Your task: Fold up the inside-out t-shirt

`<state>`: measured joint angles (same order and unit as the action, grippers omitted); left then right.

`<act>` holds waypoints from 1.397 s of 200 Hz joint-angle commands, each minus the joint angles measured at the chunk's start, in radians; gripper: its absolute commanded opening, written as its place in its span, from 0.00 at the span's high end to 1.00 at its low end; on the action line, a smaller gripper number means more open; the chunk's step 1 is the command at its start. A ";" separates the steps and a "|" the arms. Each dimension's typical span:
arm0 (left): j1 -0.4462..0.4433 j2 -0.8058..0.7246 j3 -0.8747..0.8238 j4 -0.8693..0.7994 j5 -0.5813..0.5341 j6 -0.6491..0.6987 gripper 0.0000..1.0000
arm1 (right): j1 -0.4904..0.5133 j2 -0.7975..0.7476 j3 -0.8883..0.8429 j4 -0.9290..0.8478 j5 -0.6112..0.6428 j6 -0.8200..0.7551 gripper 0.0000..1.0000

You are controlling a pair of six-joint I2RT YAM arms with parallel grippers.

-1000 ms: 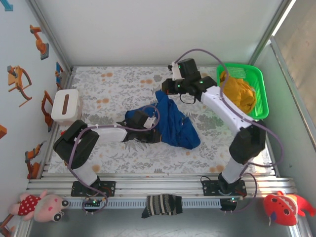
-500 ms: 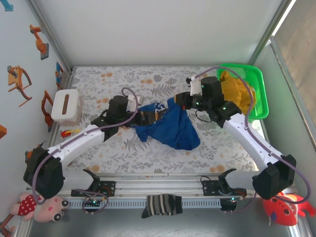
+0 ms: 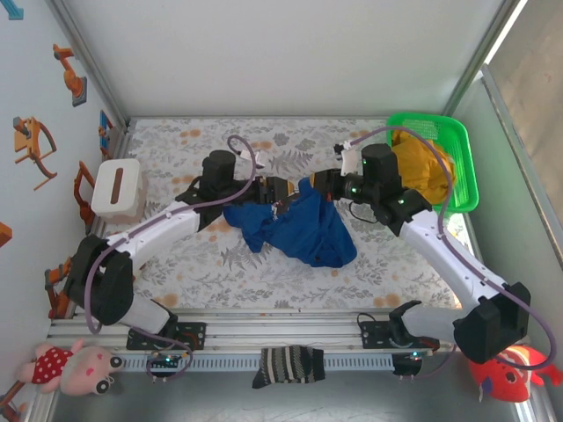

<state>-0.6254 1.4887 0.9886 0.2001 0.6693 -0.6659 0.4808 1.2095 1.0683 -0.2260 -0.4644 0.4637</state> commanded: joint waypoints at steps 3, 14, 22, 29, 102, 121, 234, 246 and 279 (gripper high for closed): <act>-0.022 0.023 0.040 0.104 0.056 -0.039 0.43 | -0.002 -0.019 -0.008 0.042 -0.017 0.022 1.00; -0.032 0.038 0.046 0.124 0.054 -0.044 0.43 | -0.002 -0.018 -0.008 0.044 -0.017 0.023 1.00; -0.037 0.051 0.052 0.132 0.055 -0.047 0.44 | -0.002 -0.017 -0.008 0.045 -0.017 0.025 1.00; -0.040 0.061 0.059 0.138 0.060 -0.053 0.46 | -0.002 -0.017 -0.008 0.044 -0.016 0.024 1.00; -0.055 0.134 0.063 0.315 0.115 -0.158 0.77 | -0.002 -0.026 -0.021 0.035 0.003 0.023 1.00; -0.047 0.126 0.074 0.341 0.127 -0.181 1.00 | -0.003 -0.028 -0.027 0.029 0.020 0.017 1.00; 0.007 -0.013 0.499 -0.331 0.142 0.045 1.00 | -0.029 -0.101 0.015 -0.069 0.085 0.006 0.54; 0.006 -0.016 0.505 -0.353 0.138 0.051 1.00 | -0.023 -0.106 0.030 -0.080 0.076 0.004 0.52; 0.004 -0.013 0.512 -0.373 0.125 0.054 1.00 | 0.034 -0.080 0.082 -0.086 0.096 0.001 0.49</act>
<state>-0.6163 1.4799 1.4792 -0.1345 0.7853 -0.6415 0.4755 1.1213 1.0935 -0.3019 -0.3759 0.4740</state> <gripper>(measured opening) 0.042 0.505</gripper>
